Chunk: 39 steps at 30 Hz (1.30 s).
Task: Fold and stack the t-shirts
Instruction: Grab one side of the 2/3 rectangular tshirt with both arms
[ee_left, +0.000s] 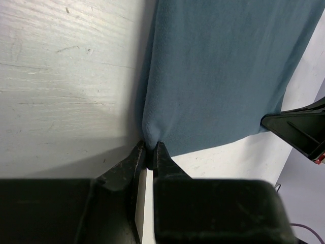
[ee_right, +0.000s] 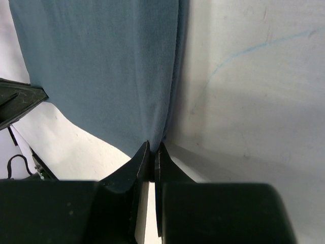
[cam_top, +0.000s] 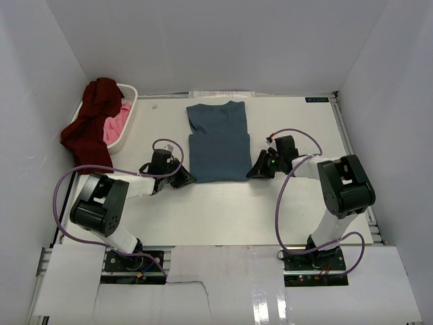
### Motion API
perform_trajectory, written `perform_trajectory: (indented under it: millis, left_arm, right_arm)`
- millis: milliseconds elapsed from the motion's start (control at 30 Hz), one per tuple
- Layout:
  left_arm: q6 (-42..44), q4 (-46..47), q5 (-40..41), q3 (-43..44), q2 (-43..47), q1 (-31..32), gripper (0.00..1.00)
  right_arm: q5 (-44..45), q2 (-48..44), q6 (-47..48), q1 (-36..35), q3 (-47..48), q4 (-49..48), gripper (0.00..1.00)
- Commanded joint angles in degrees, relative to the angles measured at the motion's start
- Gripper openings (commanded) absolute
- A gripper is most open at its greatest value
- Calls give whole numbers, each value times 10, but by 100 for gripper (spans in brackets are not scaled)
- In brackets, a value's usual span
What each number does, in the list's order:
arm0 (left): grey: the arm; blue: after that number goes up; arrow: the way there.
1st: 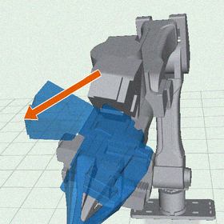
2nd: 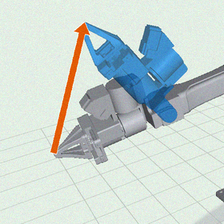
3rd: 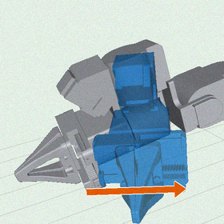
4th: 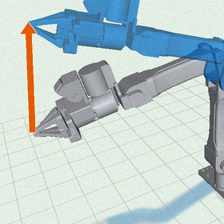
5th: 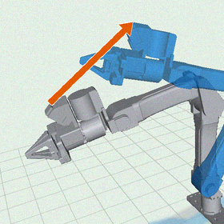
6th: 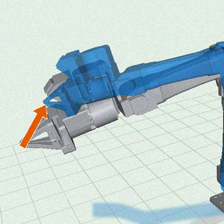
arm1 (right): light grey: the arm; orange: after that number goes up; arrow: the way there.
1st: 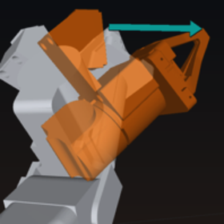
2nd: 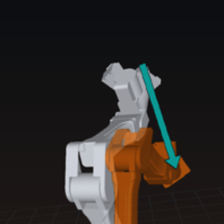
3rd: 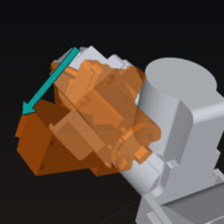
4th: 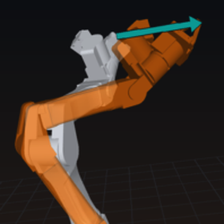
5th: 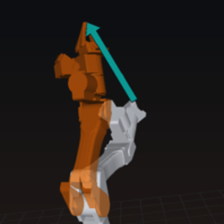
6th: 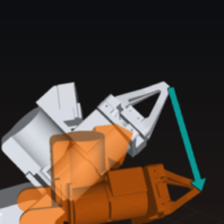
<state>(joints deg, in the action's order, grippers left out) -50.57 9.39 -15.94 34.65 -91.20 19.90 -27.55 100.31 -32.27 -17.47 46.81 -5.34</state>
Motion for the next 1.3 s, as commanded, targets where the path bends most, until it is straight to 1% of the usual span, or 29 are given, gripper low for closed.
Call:
perform_trajectory:
  millis: [0, 100, 167, 233, 267, 333, 367, 400, 500, 600, 767, 833, 933, 967, 1000, 1067, 1100, 1200, 1267]
  left_arm:
    - [28, -51, -14, -5, 12, 8, 0]
    - [36, -81, -22, -21, 50, 24, 0]
    - [35, -108, -29, -37, 90, 39, 0]
    - [25, -137, -28, -63, 124, 59, 0]
    - [21, -148, -23, -70, 161, 67, 0]
    - [3, -176, -15, -94, 200, 87, 0]
    - [-4, -185, -14, -100, 237, 94, 0]
    - [-18, -202, -13, -112, 253, 107, 0]
    - [-46, -220, -16, -130, 304, 130, 0]
    - [-64, -234, -15, -142, 333, 152, 0]
    - [-81, -250, -25, -151, 362, 161, 0]
    - [-82, -268, -23, -144, 378, 163, 0]
    - [-76, -305, -2, -103, 391, 163, 0]
    - [-71, -314, 4, -77, 393, 163, 0]
    - [-69, -321, 14, -65, 394, 163, 0]
    - [-64, -343, 27, -36, 394, 163, 0]
    - [-59, -353, 33, -10, 393, 163, 0]
    - [-52, -368, 31, 35, 389, 163, 0]
    - [-50, -372, 30, 48, 386, 163, 0]
  right_arm:
    - [-4, -39, 23, -8, -20, 38, 8]
    - [-11, -72, 31, -20, -59, 53, 8]
    - [-10, -95, 33, -26, -87, 56, 8]
    - [-8, -136, 34, -34, -132, 82, 8]
    - [-8, -169, 34, -36, -148, 90, 8]
    - [-4, -203, 28, -41, -192, 101, 8]
    - [-1, -239, 26, -41, -203, 116, 8]
    - [-1, -258, 23, -45, -226, 124, 8]
    - [-11, -323, 11, -58, -252, 157, 8]
    - [-15, -375, 2, -79, -269, 200, 8]
    - [-21, -433, 4, -85, -262, 260, 8]
    - [-42, -441, 4, -85, -255, 268, 8]
    - [-42, -462, 7, -85, -218, 306, 8]
    - [-36, -464, 12, -85, -203, 320, 8]
    - [-30, -467, 20, -85, -170, 333, 8]
    - [-24, -470, 27, -85, -140, 364, 8]
    - [-24, -471, 30, -85, -113, 372, 8]
    - [-32, -472, 33, -85, -77, 393, 8]
    - [-35, -471, 34, -85, -66, 399, 8]
